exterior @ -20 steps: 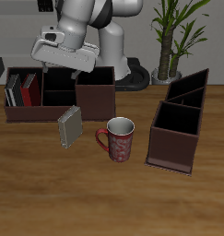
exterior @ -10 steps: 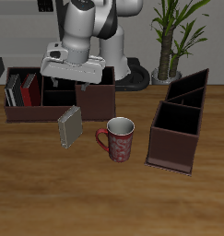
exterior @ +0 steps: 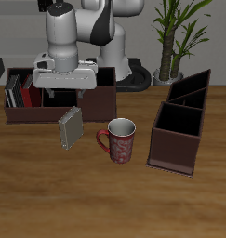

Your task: Place the striped book into the back desk caddy's left compartment and place the red book into the back desk caddy's left compartment and place the yellow book into the left desk caddy's right compartment

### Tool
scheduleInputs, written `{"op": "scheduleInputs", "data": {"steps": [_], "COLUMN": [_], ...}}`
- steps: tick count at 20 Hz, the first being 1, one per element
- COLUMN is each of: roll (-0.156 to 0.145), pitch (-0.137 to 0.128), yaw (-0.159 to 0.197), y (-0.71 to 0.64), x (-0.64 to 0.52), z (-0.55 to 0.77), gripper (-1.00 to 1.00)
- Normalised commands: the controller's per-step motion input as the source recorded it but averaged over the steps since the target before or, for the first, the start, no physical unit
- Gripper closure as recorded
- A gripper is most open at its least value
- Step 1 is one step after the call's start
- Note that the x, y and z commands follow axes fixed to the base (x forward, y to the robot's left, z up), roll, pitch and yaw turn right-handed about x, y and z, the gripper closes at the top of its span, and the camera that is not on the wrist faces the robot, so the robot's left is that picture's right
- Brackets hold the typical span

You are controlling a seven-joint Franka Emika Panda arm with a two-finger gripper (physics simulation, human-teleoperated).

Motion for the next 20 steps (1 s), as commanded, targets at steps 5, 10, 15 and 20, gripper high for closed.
{"op": "scheduleInputs", "data": {"steps": [5,10,15,20], "roll": [0.002,-0.052,-0.003,0.007], "pitch": [0.0,-0.042,-0.017,-0.016], "yaw": [-0.056,-0.051,-0.037,-0.057], "y": [-0.03,-0.01,0.03,0.01], "x": [0.2,0.11,-0.03,0.01], "z": [-0.12,-0.07,-0.13,-0.22], "gripper": [-1.0,-1.0,-1.0,-1.0]}}
